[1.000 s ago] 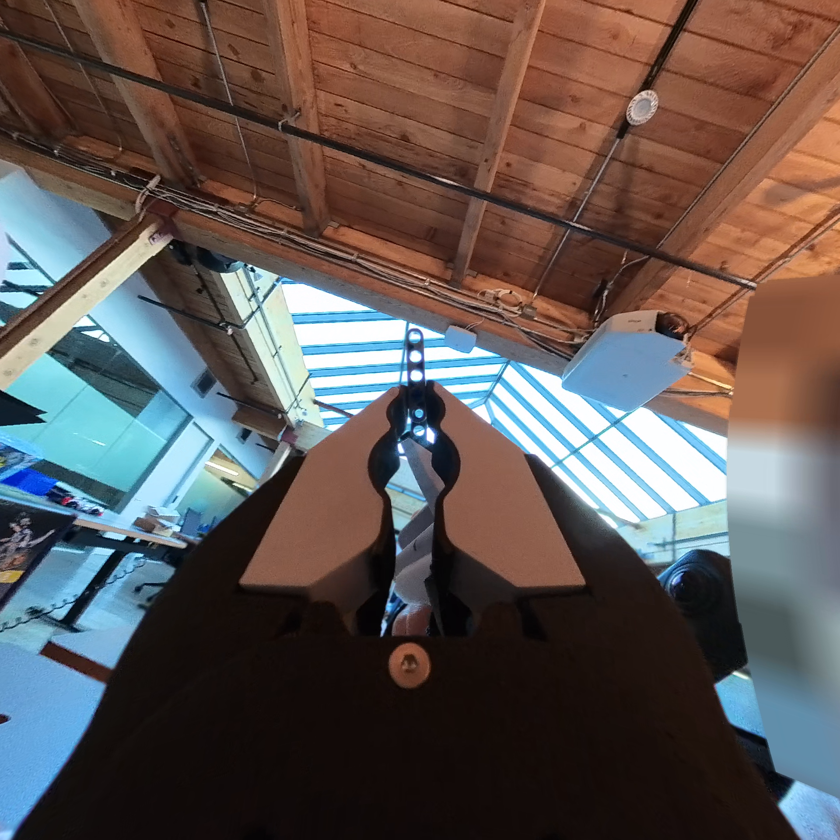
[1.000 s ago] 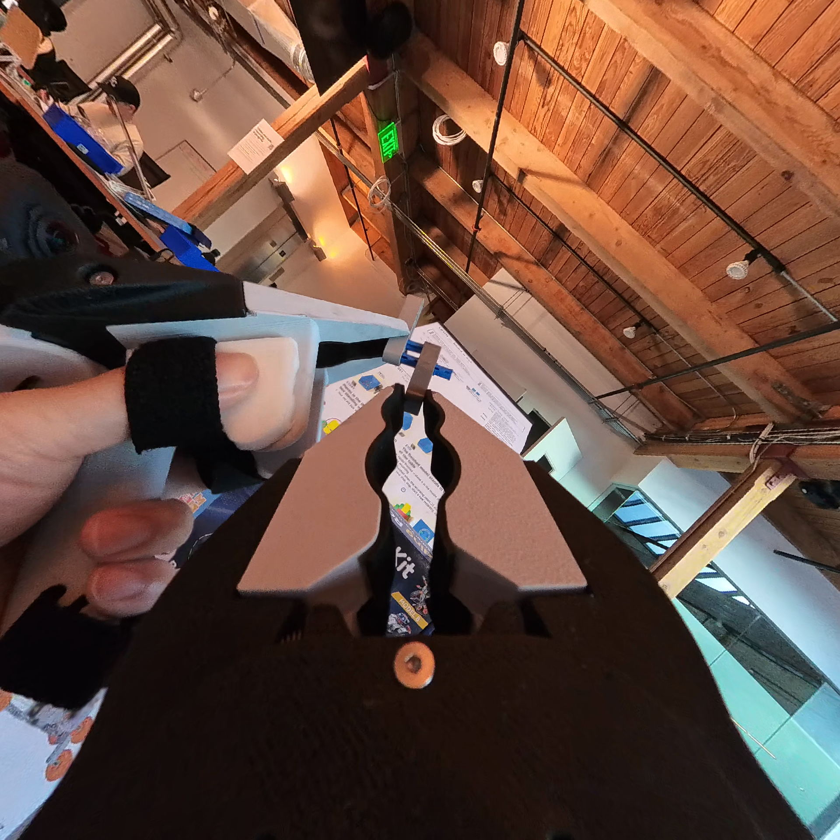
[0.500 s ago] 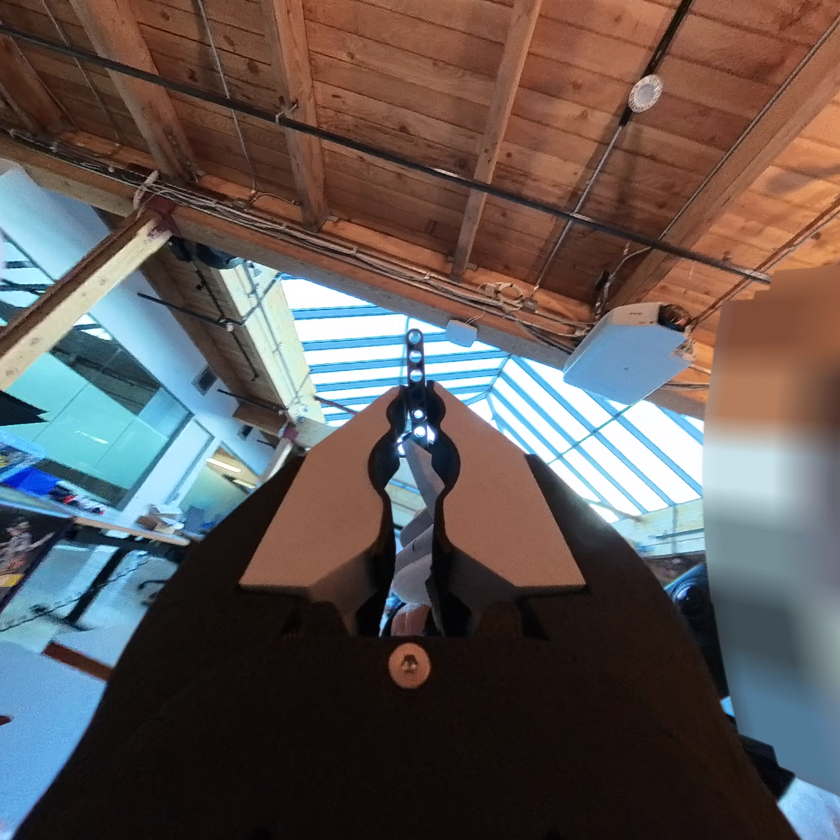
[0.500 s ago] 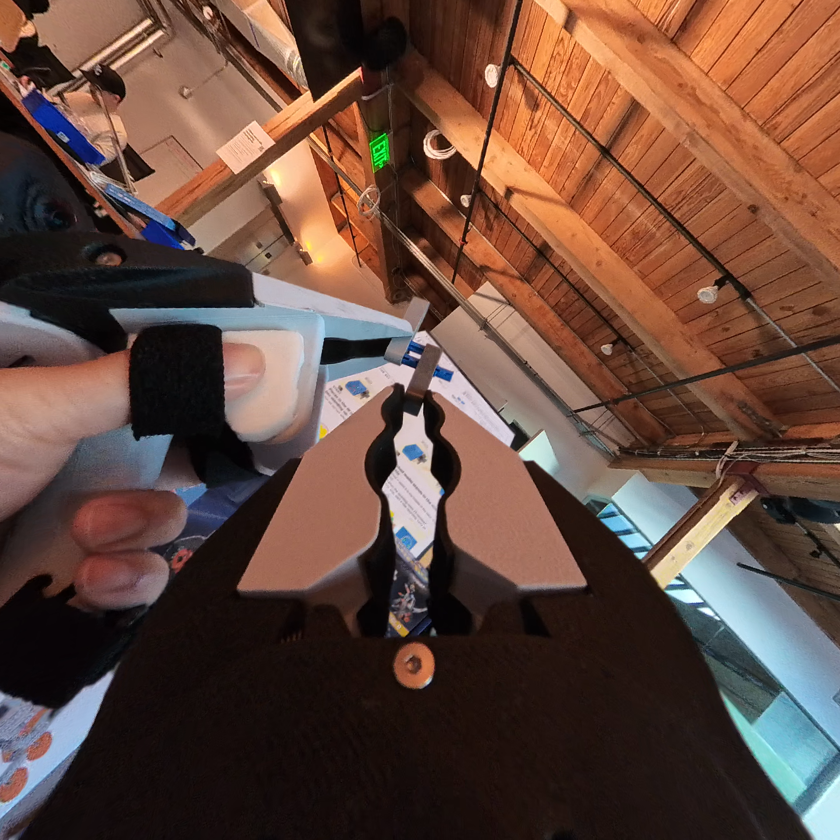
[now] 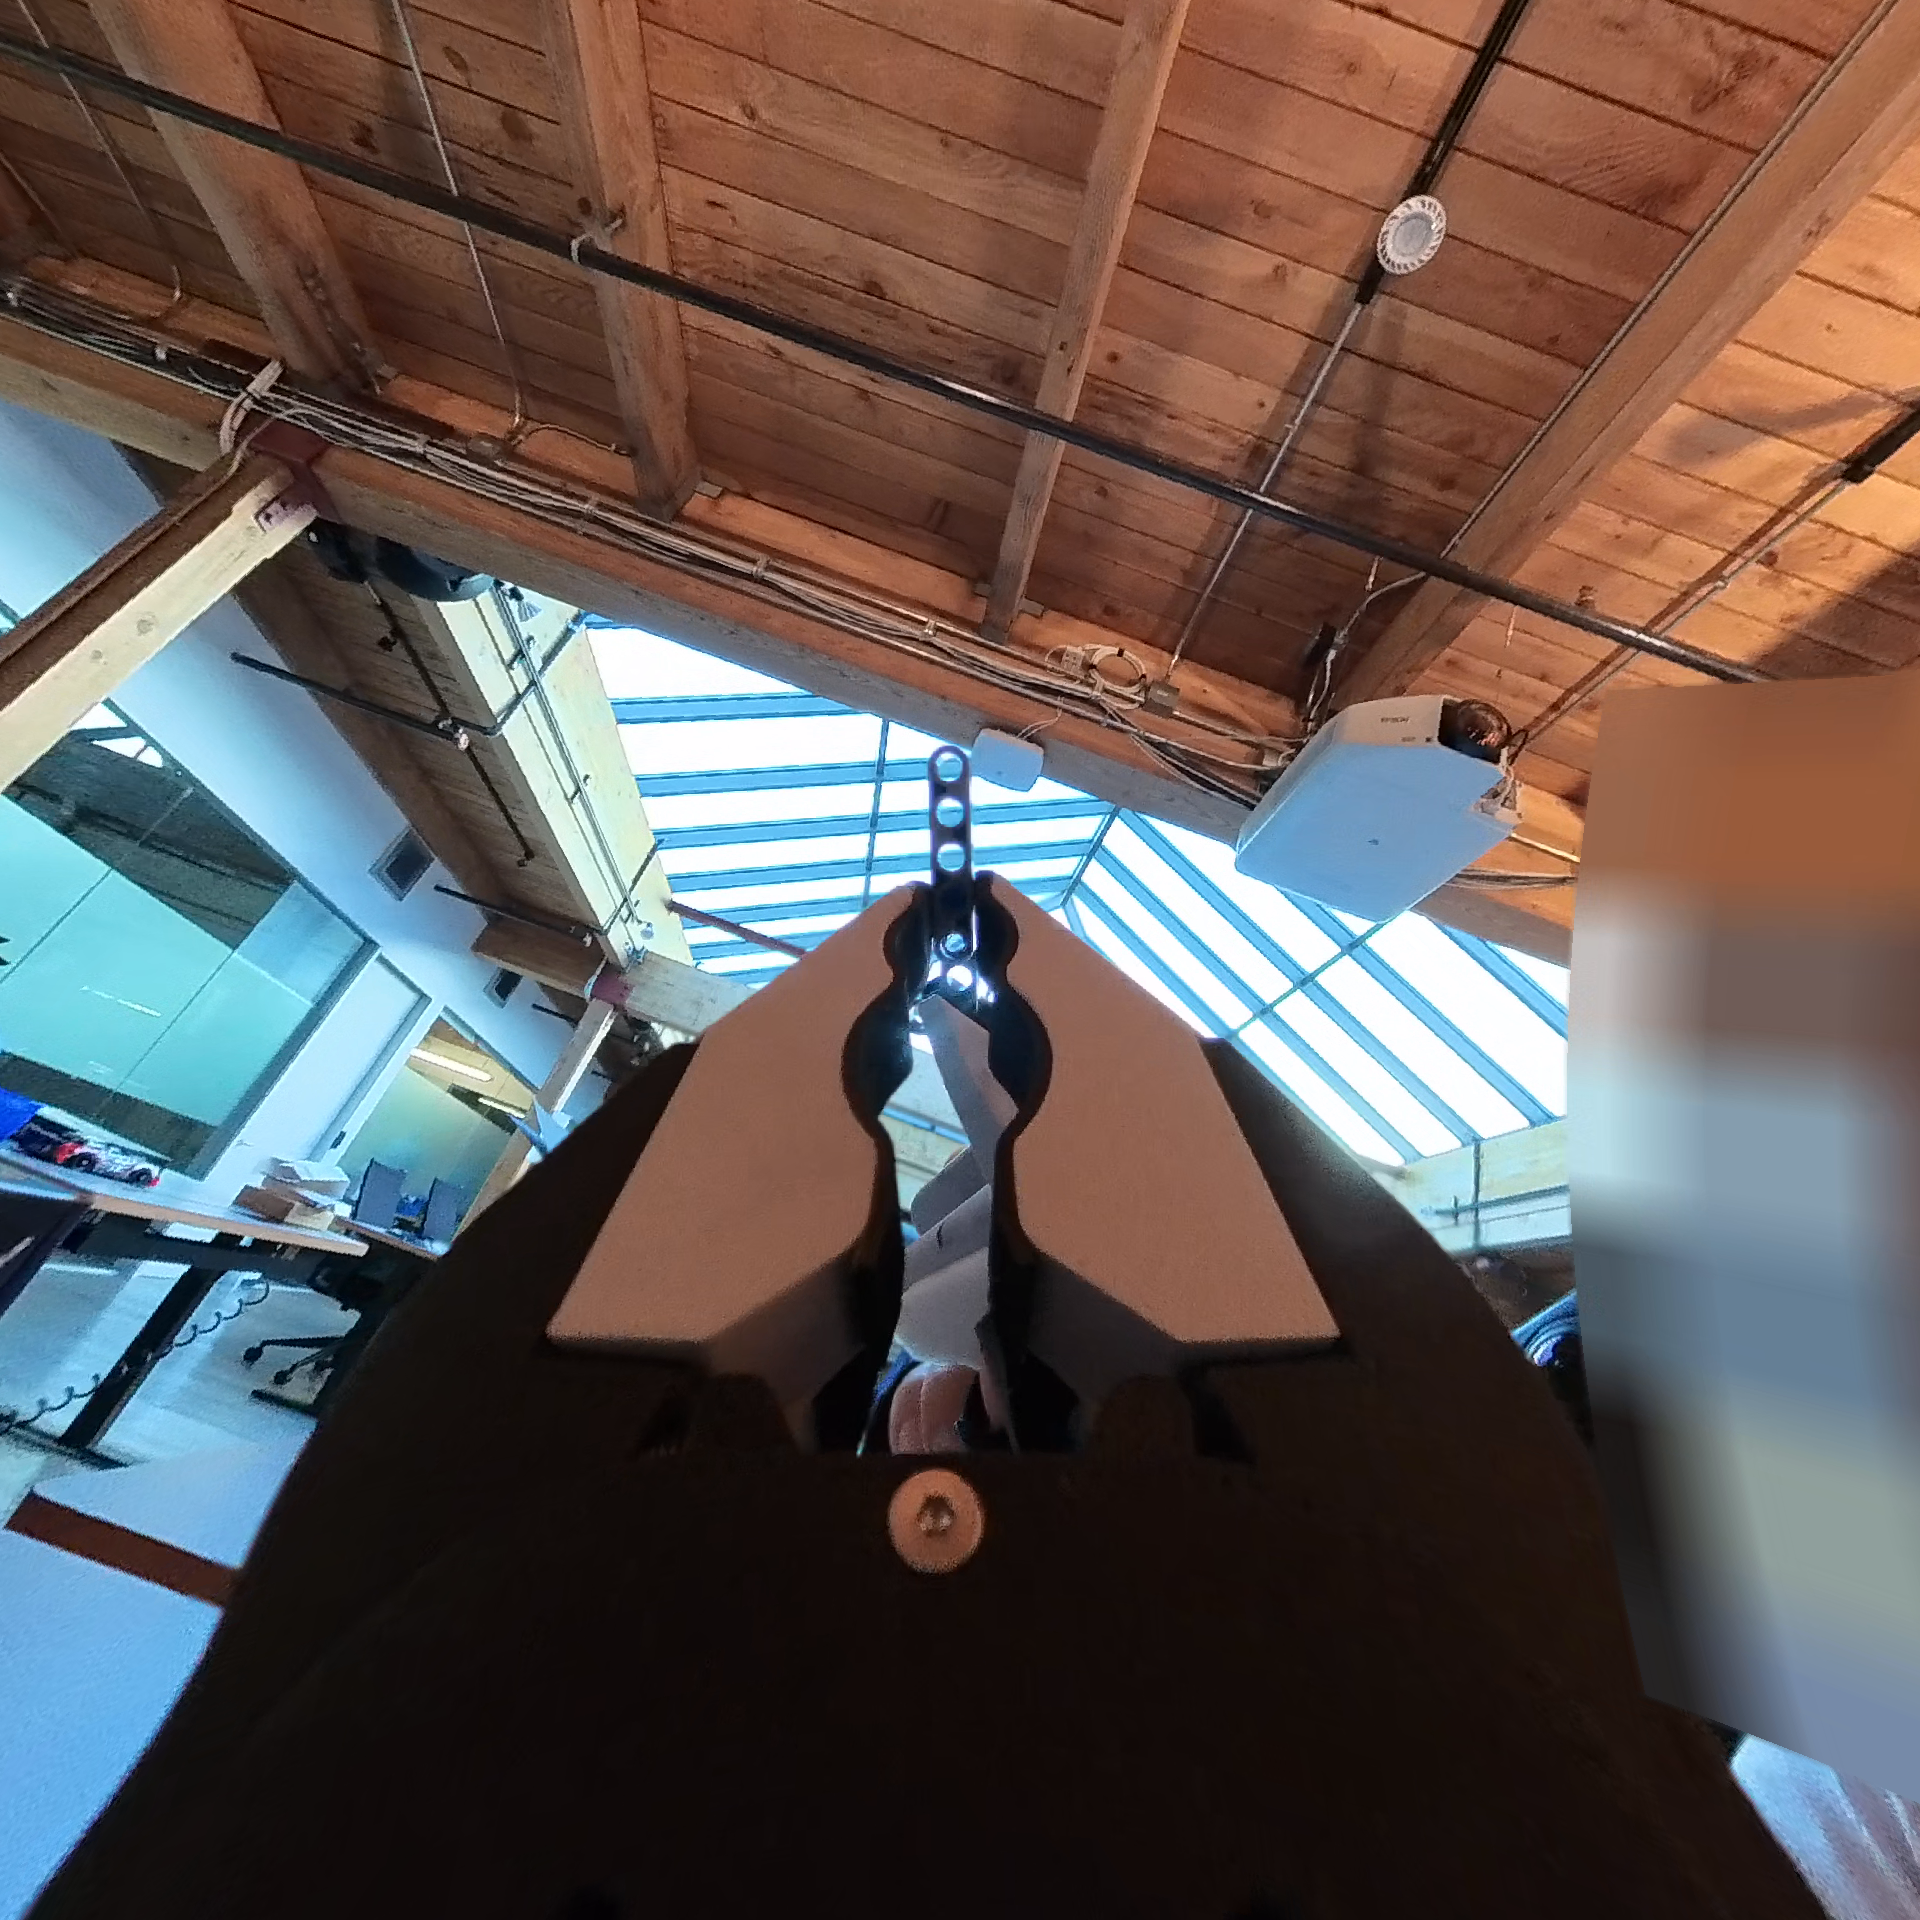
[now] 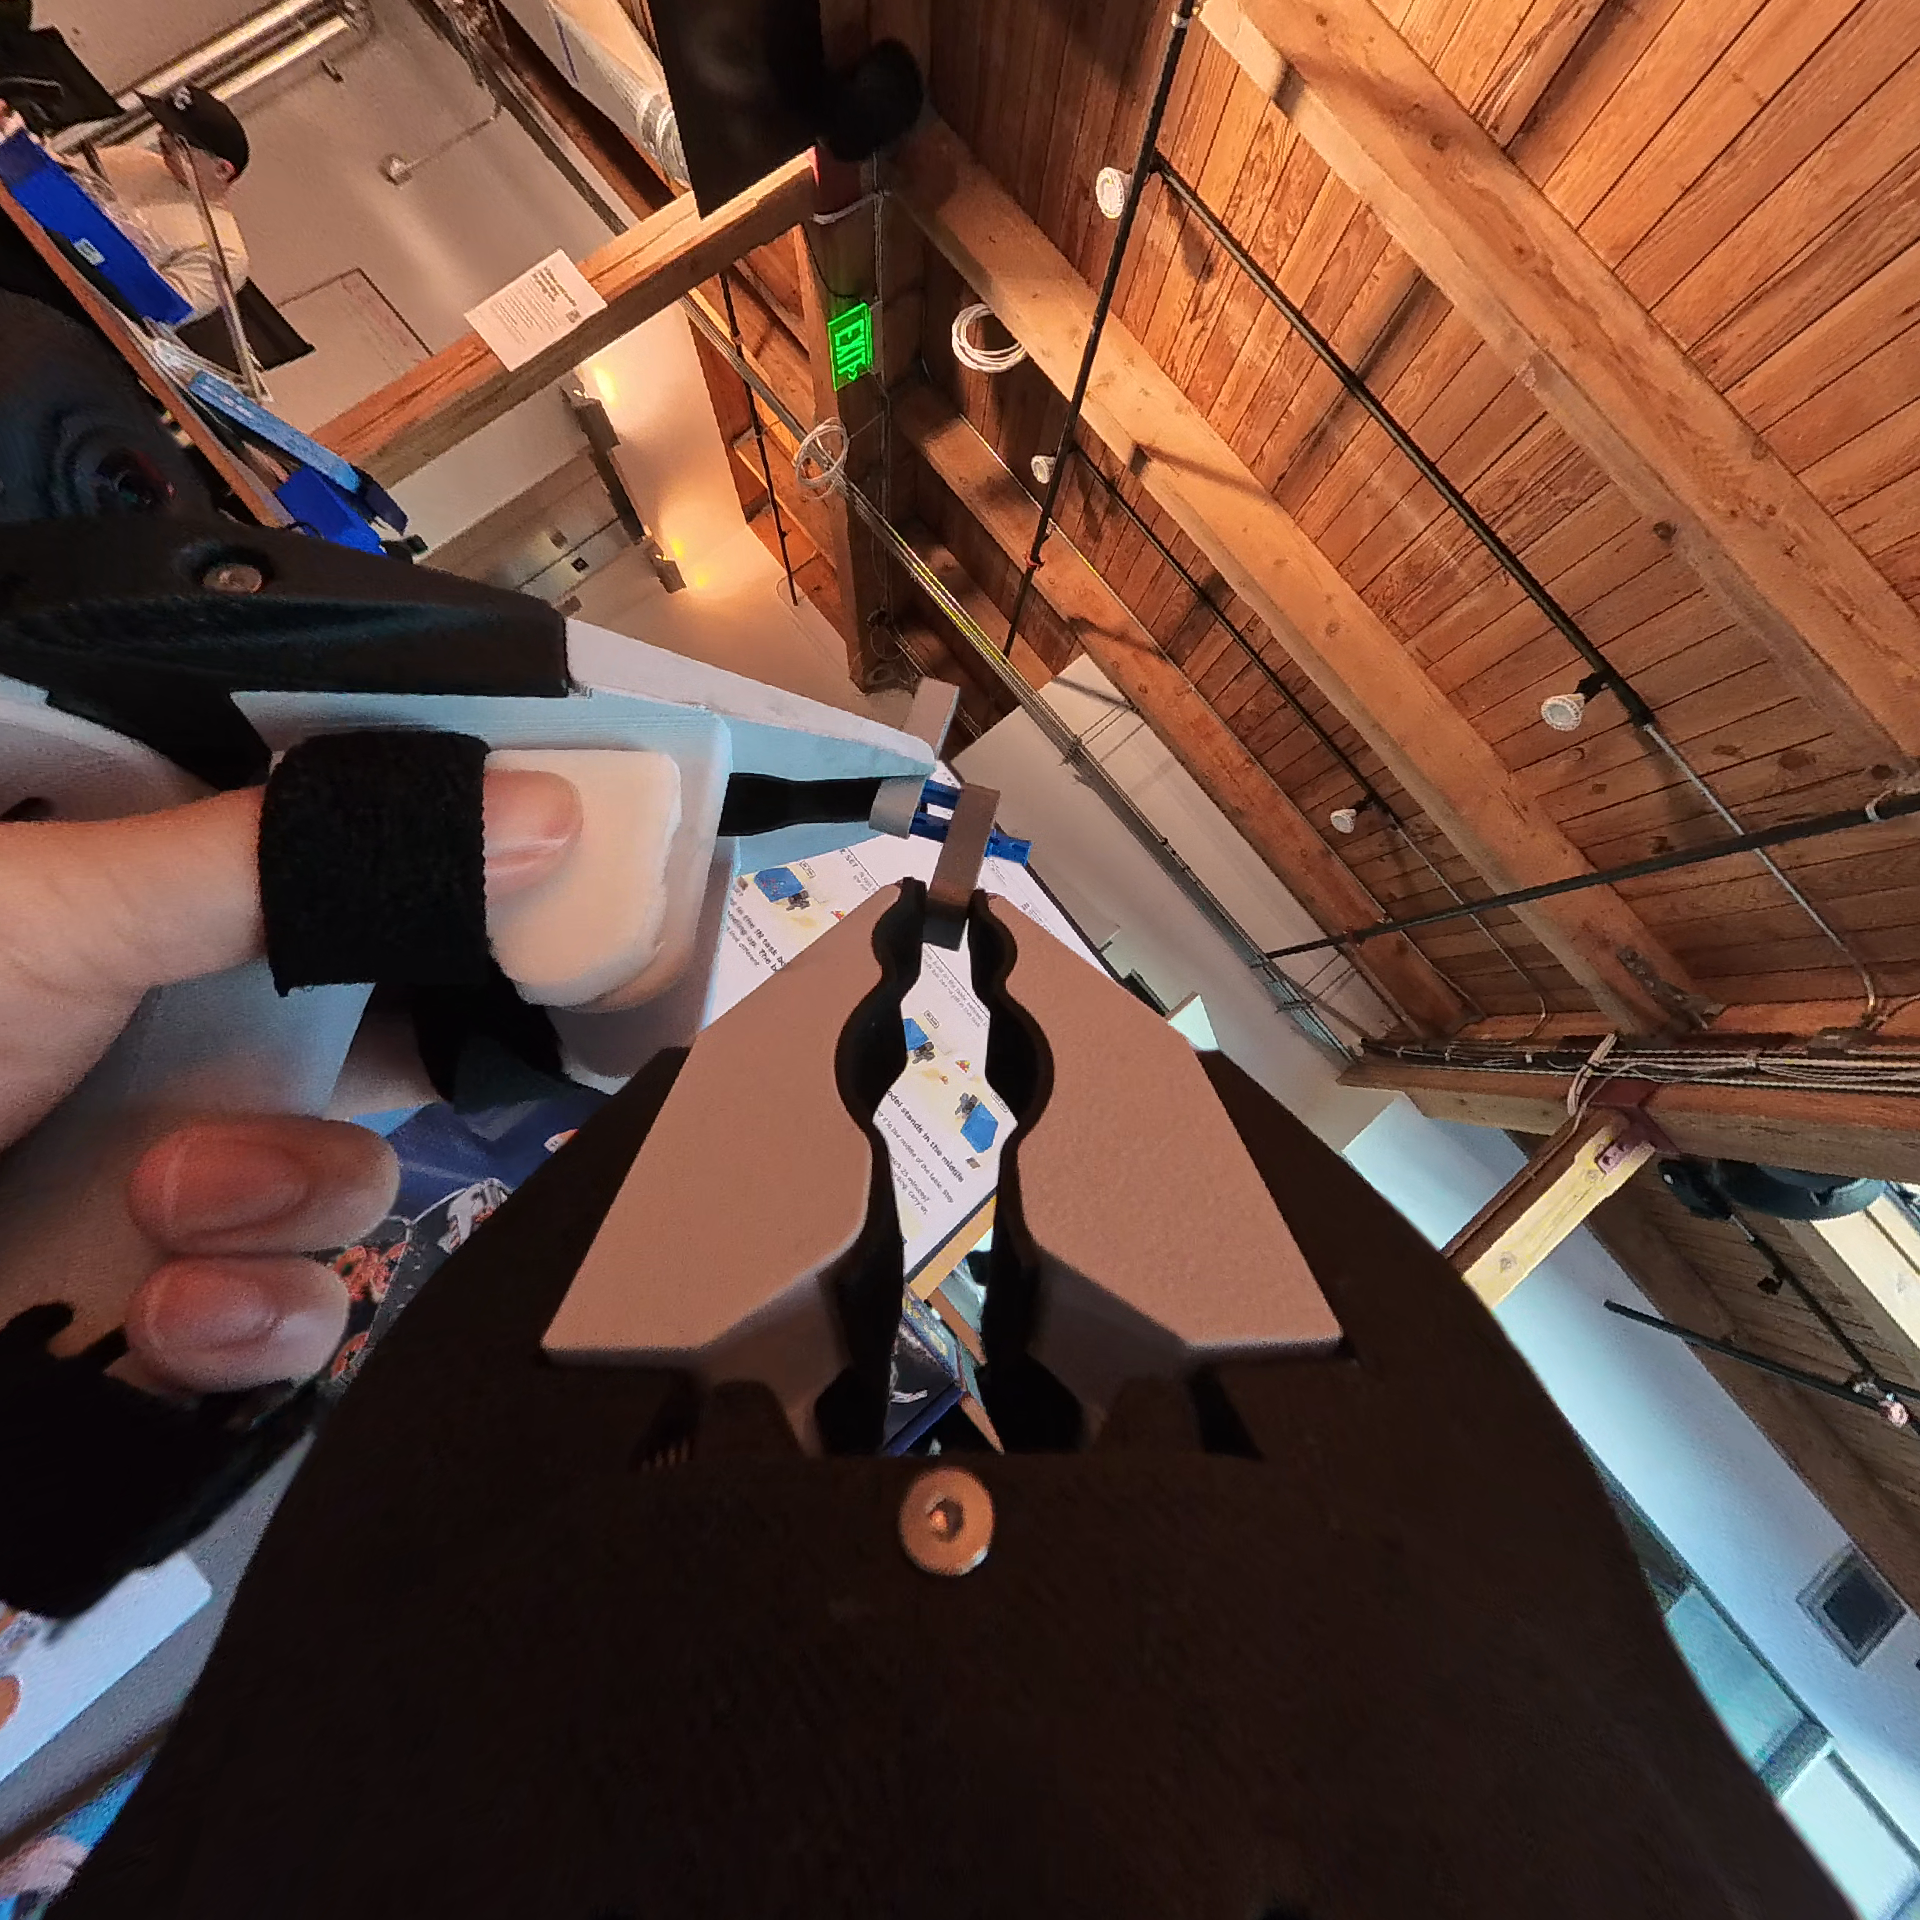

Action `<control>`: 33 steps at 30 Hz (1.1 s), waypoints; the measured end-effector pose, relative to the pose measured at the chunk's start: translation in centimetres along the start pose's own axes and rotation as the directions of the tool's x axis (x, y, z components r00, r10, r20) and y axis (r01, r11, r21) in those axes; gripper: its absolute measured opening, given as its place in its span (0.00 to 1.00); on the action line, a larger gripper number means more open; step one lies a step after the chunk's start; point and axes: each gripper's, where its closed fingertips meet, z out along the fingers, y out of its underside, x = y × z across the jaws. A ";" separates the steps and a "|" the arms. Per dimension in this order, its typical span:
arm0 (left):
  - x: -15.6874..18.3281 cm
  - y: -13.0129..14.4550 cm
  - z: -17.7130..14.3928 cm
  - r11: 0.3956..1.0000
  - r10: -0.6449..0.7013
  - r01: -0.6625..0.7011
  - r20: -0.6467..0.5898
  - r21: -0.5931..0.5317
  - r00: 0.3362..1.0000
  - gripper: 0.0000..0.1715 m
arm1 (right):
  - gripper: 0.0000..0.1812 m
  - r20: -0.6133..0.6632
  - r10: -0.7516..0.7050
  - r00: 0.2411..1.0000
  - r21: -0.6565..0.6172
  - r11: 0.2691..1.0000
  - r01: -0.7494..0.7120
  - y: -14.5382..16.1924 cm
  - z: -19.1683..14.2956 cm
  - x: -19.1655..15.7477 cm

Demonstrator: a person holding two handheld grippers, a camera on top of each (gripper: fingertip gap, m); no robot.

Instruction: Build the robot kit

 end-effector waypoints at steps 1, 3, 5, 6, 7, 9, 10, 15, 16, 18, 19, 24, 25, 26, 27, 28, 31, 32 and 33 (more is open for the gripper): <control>0.0 0.1 0.1 1.000 0.007 -0.007 0.002 -0.011 1.000 0.03 | 0.03 0.005 -0.010 1.000 0.006 1.000 0.010 0.0 0.0 0.1; 0.0 0.3 0.2 0.999 0.028 -0.028 0.015 -0.040 0.999 0.03 | 0.03 0.017 -0.017 1.000 0.009 1.000 0.017 0.2 -0.1 0.2; 0.0 0.6 0.3 0.997 0.039 -0.038 0.019 -0.067 0.999 0.03 | 0.03 0.031 -0.023 0.999 0.027 0.999 0.022 0.2 -0.2 0.4; 0.0 0.8 0.4 0.996 0.034 -0.032 0.017 -0.081 0.999 0.03 | 0.03 0.042 -0.025 0.999 0.032 0.999 0.024 0.3 -0.3 0.4; -0.1 0.9 0.4 0.995 0.023 -0.021 0.016 -0.095 1.000 0.03 | 0.03 0.059 -0.021 0.998 0.036 0.999 0.019 0.4 -0.3 0.5; -0.1 1.2 0.5 0.994 0.012 -0.011 0.014 -0.113 1.000 0.03 | 0.03 0.087 -0.005 0.996 0.033 0.999 0.002 0.7 -0.4 0.6; -0.2 1.4 0.5 0.993 0.011 -0.009 0.019 -0.118 1.000 0.03 | 0.03 0.094 -0.006 0.996 0.030 1.000 0.003 0.8 -0.4 0.7; -0.7 1.7 0.5 0.991 0.004 0.001 0.036 -0.132 0.999 0.02 | 0.03 0.127 -0.018 0.992 0.027 1.000 0.015 1.4 -0.5 0.5; -0.8 1.8 0.5 0.990 0.009 -0.003 0.046 -0.141 0.999 0.03 | 0.03 0.130 -0.017 0.991 0.023 1.000 0.014 1.6 -0.5 0.5; -0.9 1.9 0.4 0.989 0.026 -0.018 0.055 -0.146 0.998 0.02 | 0.03 0.142 -0.012 0.990 0.033 0.999 0.007 1.6 -0.5 0.4; -1.0 2.0 0.4 0.988 0.026 -0.016 0.058 -0.153 0.998 0.03 | 0.03 0.144 -0.013 0.989 0.030 1.000 0.009 1.7 -0.5 0.4; -1.5 2.4 0.4 0.984 0.019 -0.005 0.079 -0.179 0.997 0.02 | 0.03 0.172 -0.017 0.985 0.028 1.000 0.012 2.3 -0.5 0.1; -1.5 2.5 0.4 0.983 0.019 -0.005 0.079 -0.181 0.997 0.02 | 0.03 0.177 -0.018 0.984 0.031 0.999 0.012 2.4 -0.5 0.1; -1.6 2.5 0.4 0.983 0.015 -0.001 0.079 -0.184 0.997 0.02 | 0.03 0.184 -0.015 0.983 0.034 0.999 0.009 2.4 -0.6 0.1; -1.6 2.6 0.4 0.982 0.009 0.006 0.080 -0.187 0.997 0.02 | 0.03 0.190 -0.006 0.982 0.033 0.999 0.000 2.6 -0.6 0.1; -1.7 2.6 0.4 0.982 0.003 0.012 0.079 -0.188 0.997 0.02 | 0.03 0.195 0.003 0.981 0.033 0.999 -0.010 2.6 -0.6 0.1; -1.7 2.8 0.4 0.982 -0.013 0.026 0.074 -0.185 0.997 0.03 | 0.03 0.197 0.011 0.980 0.030 0.999 -0.017 2.8 -0.6 0.1; -1.8 2.7 0.4 0.983 -0.014 0.028 0.077 -0.182 0.997 0.02 | 0.03 0.199 0.012 0.980 0.029 0.999 -0.018 2.8 -0.6 0.1; -1.8 2.7 0.3 0.983 -0.015 0.028 0.074 -0.179 0.997 0.02 | 0.03 0.200 0.016 0.980 0.033 0.999 -0.023 2.7 -0.6 0.0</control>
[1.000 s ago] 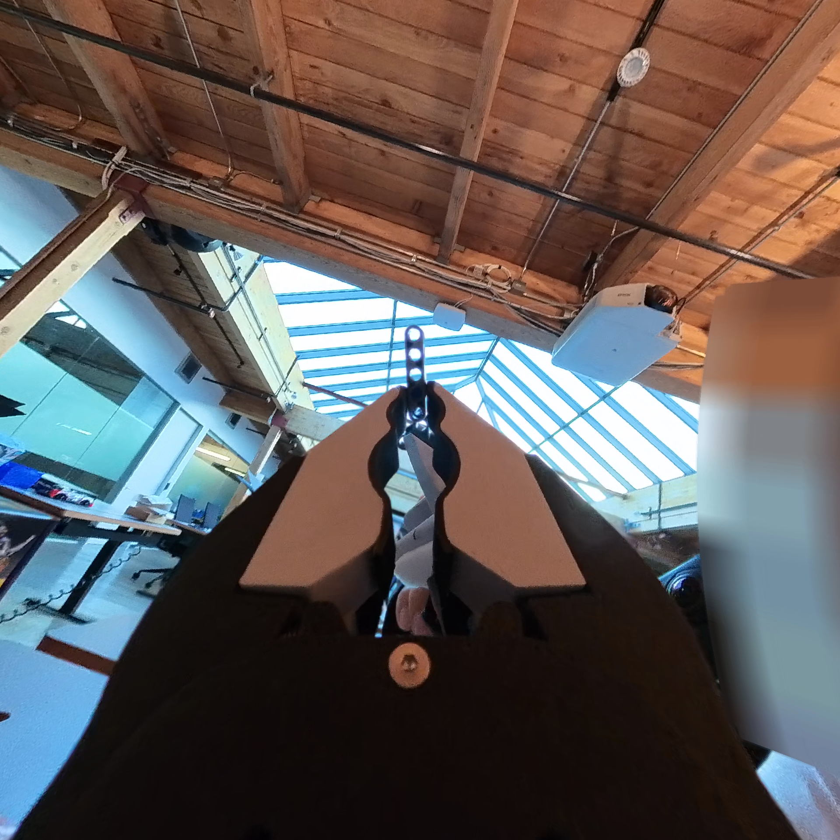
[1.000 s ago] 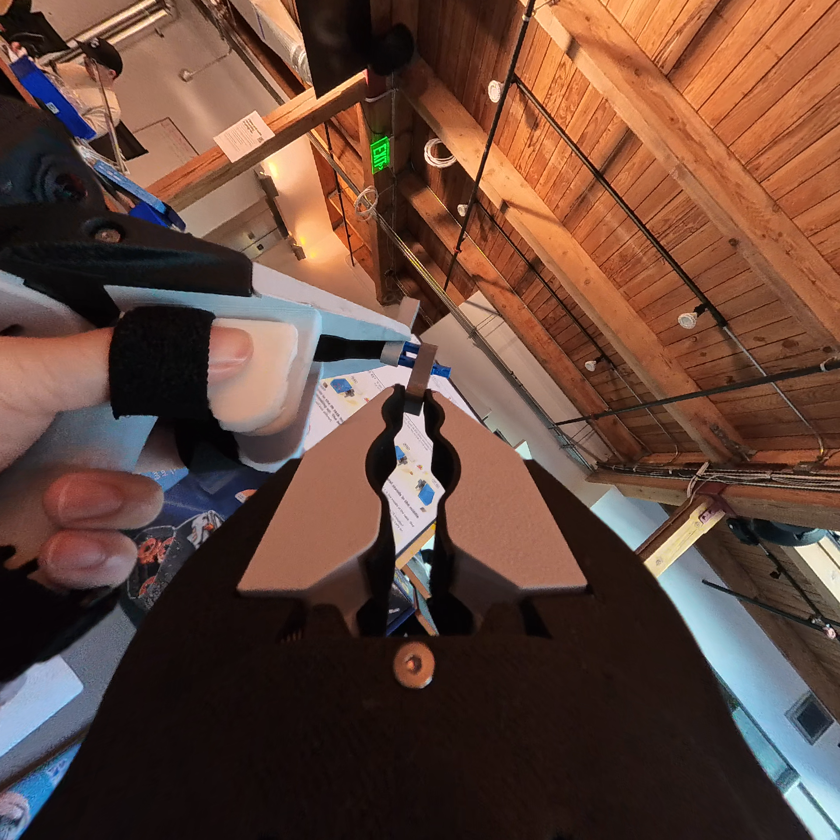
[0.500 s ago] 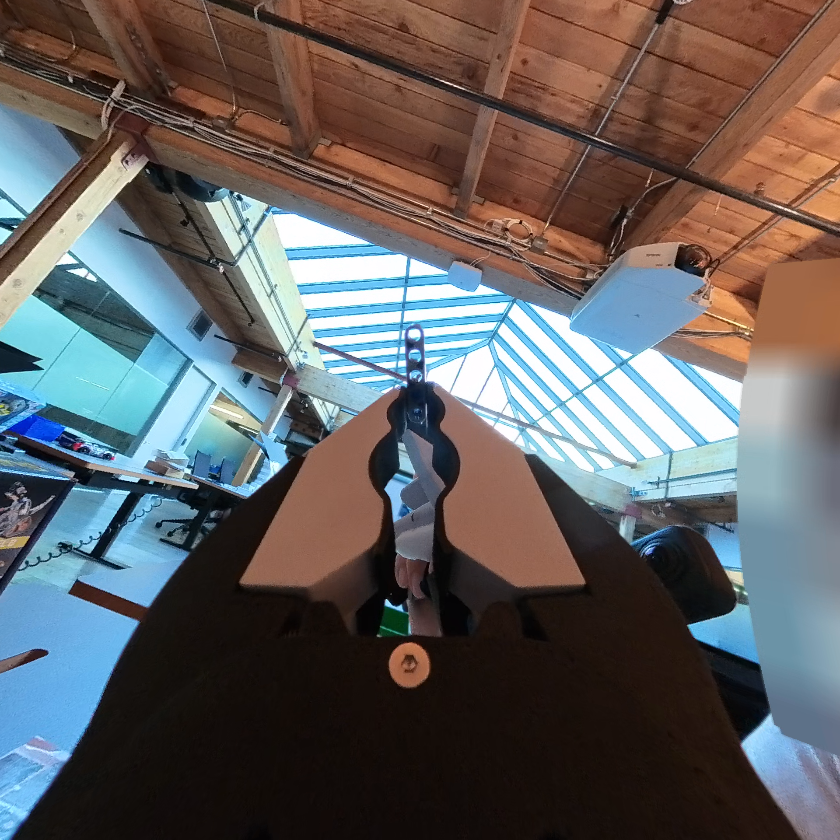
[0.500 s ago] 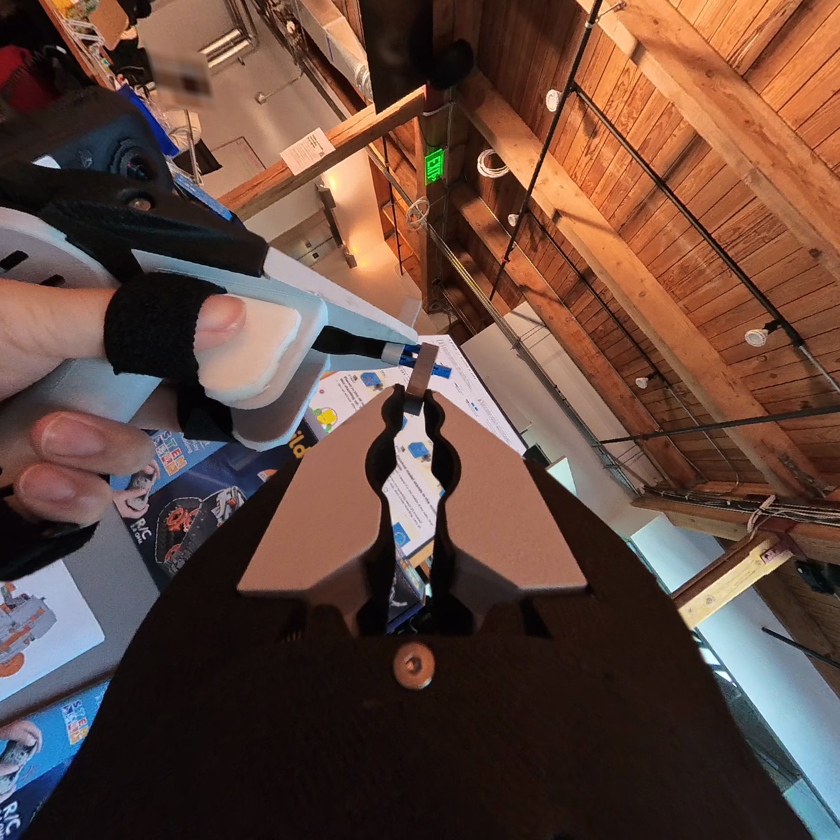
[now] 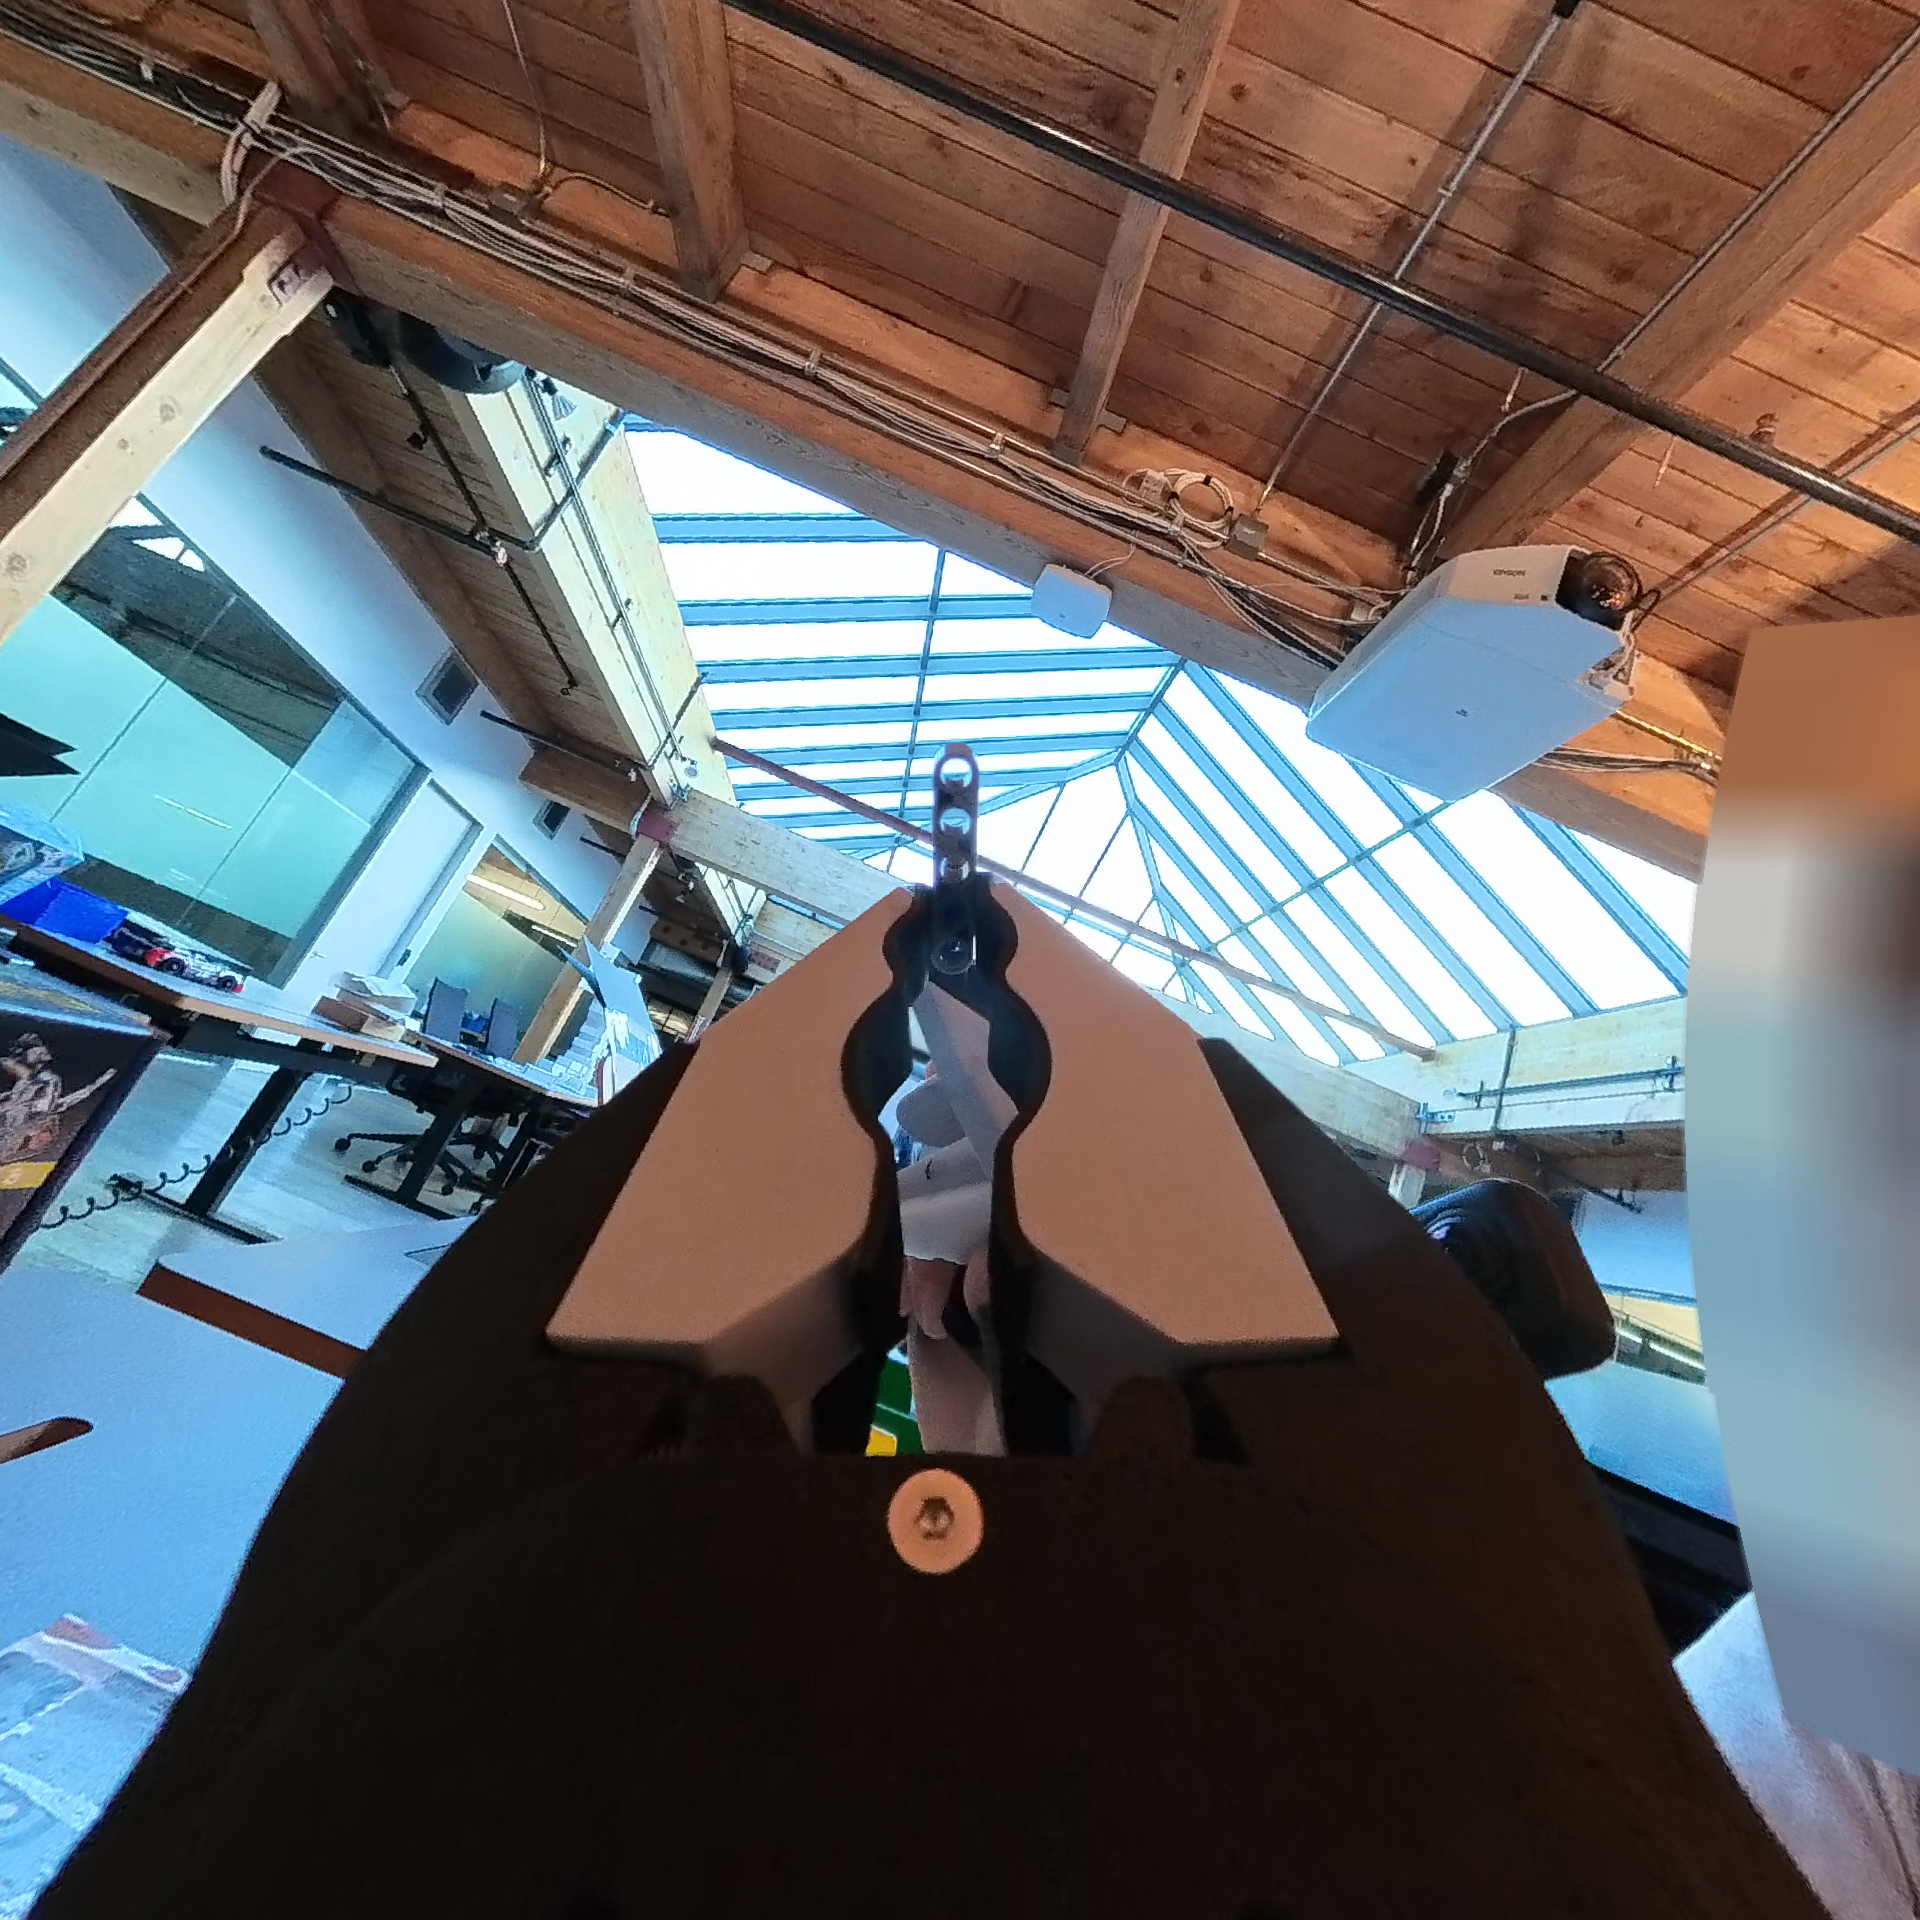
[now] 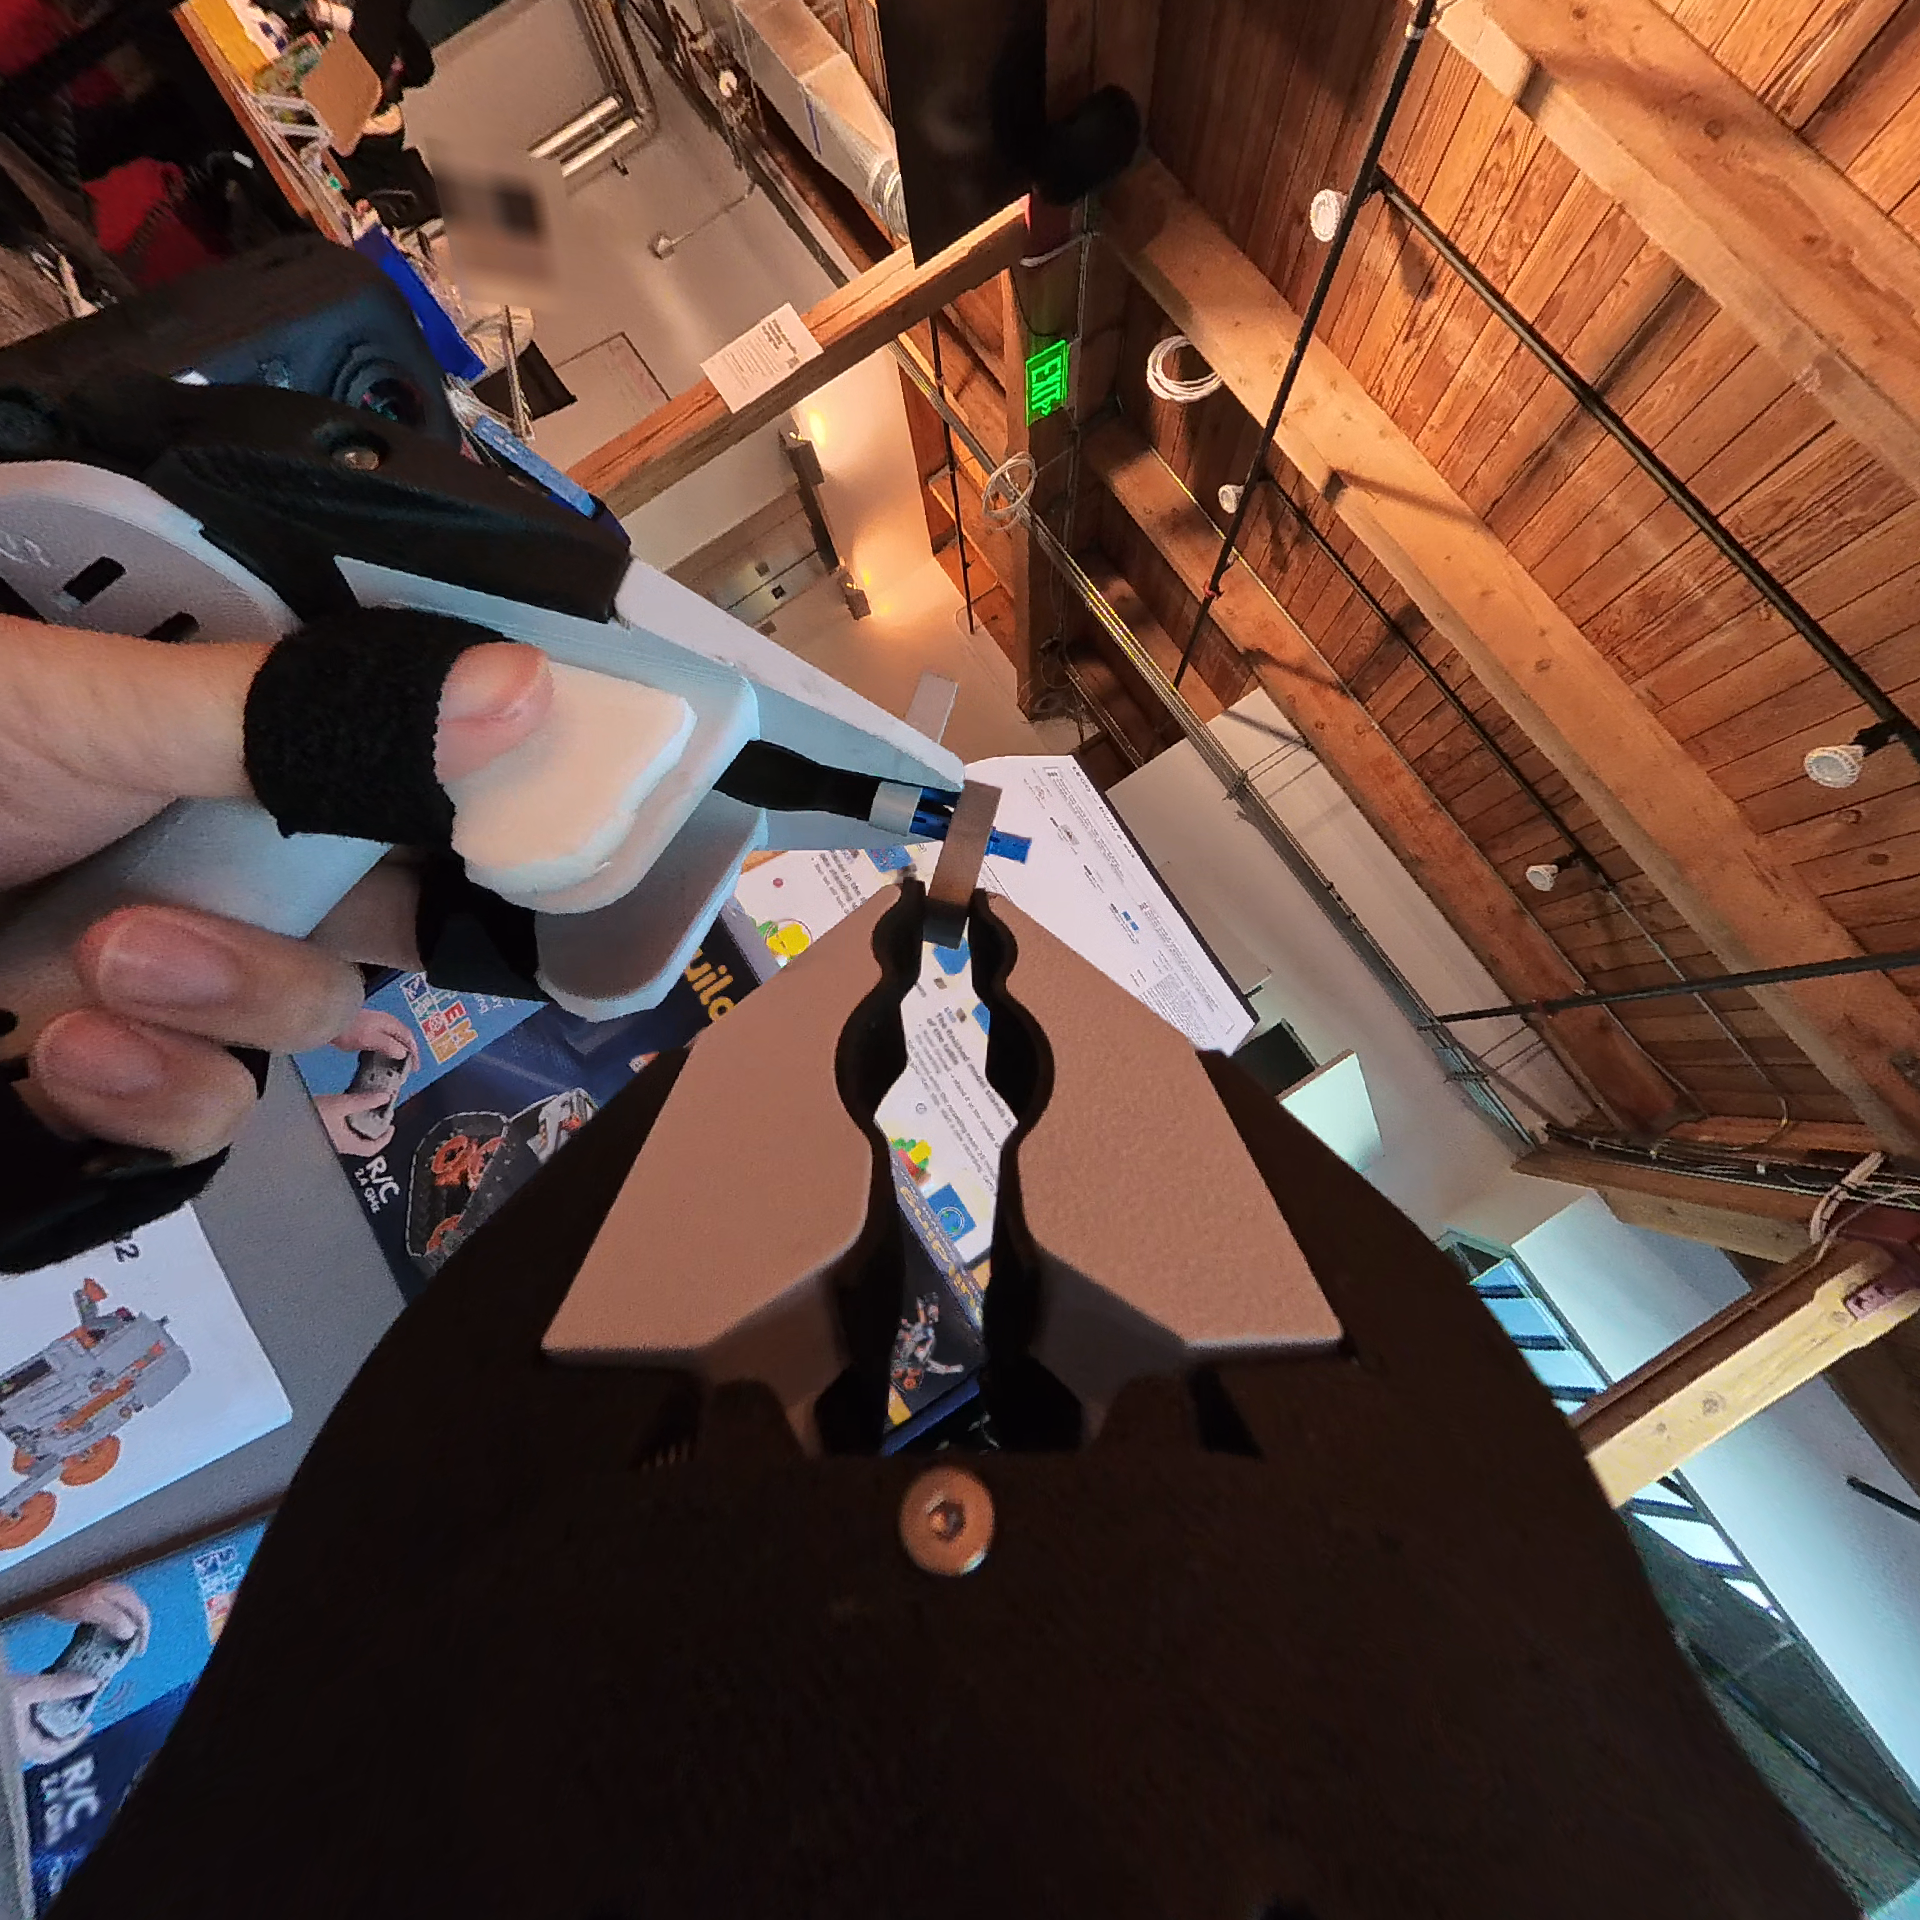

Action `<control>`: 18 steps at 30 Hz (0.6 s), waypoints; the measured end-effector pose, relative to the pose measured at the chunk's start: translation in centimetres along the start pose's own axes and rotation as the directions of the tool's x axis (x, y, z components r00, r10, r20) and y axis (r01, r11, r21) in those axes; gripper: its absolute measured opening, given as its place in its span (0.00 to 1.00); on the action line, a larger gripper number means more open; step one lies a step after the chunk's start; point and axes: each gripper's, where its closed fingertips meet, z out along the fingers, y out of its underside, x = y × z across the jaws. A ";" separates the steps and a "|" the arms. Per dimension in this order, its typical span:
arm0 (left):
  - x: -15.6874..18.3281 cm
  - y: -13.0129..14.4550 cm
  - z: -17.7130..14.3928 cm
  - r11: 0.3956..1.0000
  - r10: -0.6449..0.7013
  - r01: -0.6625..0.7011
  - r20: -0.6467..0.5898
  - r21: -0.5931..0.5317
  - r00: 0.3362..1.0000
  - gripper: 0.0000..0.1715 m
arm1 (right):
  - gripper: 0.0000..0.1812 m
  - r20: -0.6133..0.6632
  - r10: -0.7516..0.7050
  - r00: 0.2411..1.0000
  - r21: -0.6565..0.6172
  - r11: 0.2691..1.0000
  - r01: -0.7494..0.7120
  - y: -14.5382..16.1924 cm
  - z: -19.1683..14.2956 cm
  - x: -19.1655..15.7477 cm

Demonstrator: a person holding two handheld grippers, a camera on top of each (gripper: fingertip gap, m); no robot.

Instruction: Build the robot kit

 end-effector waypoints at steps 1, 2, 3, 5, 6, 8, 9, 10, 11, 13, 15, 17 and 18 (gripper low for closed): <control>0.0 -0.1 0.0 1.000 0.001 -0.001 -0.003 0.004 1.000 0.02 | 0.03 0.005 0.013 1.000 0.005 1.000 -0.013 0.0 0.0 0.0; 0.0 -0.1 -0.1 1.000 0.004 -0.004 -0.005 0.007 1.000 0.02 | 0.03 0.014 0.036 0.999 0.010 0.999 -0.037 0.0 0.1 -0.1; -0.1 -0.1 -0.1 1.000 0.008 -0.008 -0.001 0.009 1.000 0.02 | 0.03 0.025 0.055 0.998 0.007 0.998 -0.055 0.1 0.1 -0.1; -0.3 0.0 -0.2 1.000 0.014 -0.014 0.006 0.007 1.000 0.02 | 0.04 0.034 0.053 0.998 0.002 0.999 -0.053 0.3 0.1 -0.3; -0.4 0.1 -0.2 1.000 0.014 -0.015 0.009 0.007 1.000 0.02 | 0.04 0.038 0.050 0.998 -0.003 0.999 -0.050 0.4 0.1 -0.3; -0.4 0.1 -0.2 1.000 0.014 -0.014 0.007 0.016 1.000 0.02 | 0.03 0.046 0.066 0.997 0.000 0.998 -0.066 0.4 0.1 -0.3; -0.4 0.0 -0.2 1.000 0.014 -0.014 0.009 0.022 1.000 0.02 | 0.04 0.048 0.071 0.996 -0.003 0.997 -0.071 0.4 0.1 -0.3; -0.4 0.0 -0.3 0.999 0.016 -0.016 0.007 0.029 1.000 0.02 | 0.03 0.049 0.075 0.996 0.000 0.997 -0.075 0.4 0.1 -0.3; -0.4 0.0 -0.3 0.999 0.014 -0.014 0.004 0.034 1.000 0.02 | 0.03 0.051 0.078 0.996 0.003 0.997 -0.079 0.4 0.0 -0.3; -0.4 0.1 -0.3 0.999 0.008 -0.009 0.005 0.033 1.000 0.02 | 0.04 0.053 0.075 0.996 -0.001 0.997 -0.075 0.5 0.0 -0.4; -0.5 0.1 -0.3 0.999 0.005 -0.005 0.005 0.036 1.000 0.03 | 0.03 0.060 0.092 0.994 0.001 0.996 -0.092 0.5 0.0 -0.4; -0.6 0.1 -0.3 0.999 -0.002 0.002 0.008 0.040 1.000 0.03 | 0.03 0.064 0.097 0.993 -0.005 0.995 -0.097 0.7 0.1 -0.5; -0.7 0.1 -0.3 0.999 -0.004 0.004 0.013 0.039 1.000 0.03 | 0.04 0.064 0.099 0.993 -0.011 0.995 -0.098 0.8 0.1 -0.5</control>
